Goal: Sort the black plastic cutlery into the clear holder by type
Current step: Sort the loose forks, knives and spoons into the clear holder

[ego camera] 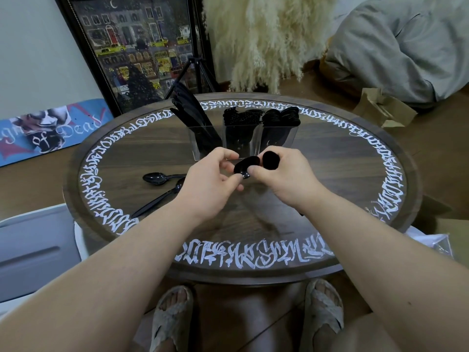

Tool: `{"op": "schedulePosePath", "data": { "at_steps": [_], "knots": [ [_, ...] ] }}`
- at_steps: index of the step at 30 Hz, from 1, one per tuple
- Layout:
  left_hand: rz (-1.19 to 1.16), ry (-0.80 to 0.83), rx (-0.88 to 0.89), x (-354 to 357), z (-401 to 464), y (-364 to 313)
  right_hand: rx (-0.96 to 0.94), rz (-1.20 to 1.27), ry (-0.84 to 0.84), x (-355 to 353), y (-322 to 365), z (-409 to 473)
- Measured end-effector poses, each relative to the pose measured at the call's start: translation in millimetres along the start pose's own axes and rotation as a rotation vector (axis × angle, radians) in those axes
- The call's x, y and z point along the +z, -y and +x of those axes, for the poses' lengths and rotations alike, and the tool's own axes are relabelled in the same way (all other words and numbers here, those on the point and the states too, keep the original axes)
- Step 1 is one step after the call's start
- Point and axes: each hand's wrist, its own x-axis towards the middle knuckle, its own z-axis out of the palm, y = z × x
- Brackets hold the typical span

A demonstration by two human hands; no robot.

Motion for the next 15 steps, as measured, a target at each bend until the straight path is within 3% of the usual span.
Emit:
{"op": "schedulePosePath", "data": {
  "at_steps": [8,11,15],
  "knots": [
    [0.124,0.240,-0.067,-5.3,-2.1,1.8,0.024,0.055,-0.045,-1.2,-2.9,2.0],
    [0.162,0.179,-0.070,-6.6,0.0,4.5,0.073,0.085,-0.047,-1.2,-0.4,2.1],
    [0.096,0.096,-0.134,-8.6,3.2,8.4,0.235,0.309,-0.053,-4.1,4.0,6.7]
  ]
}}
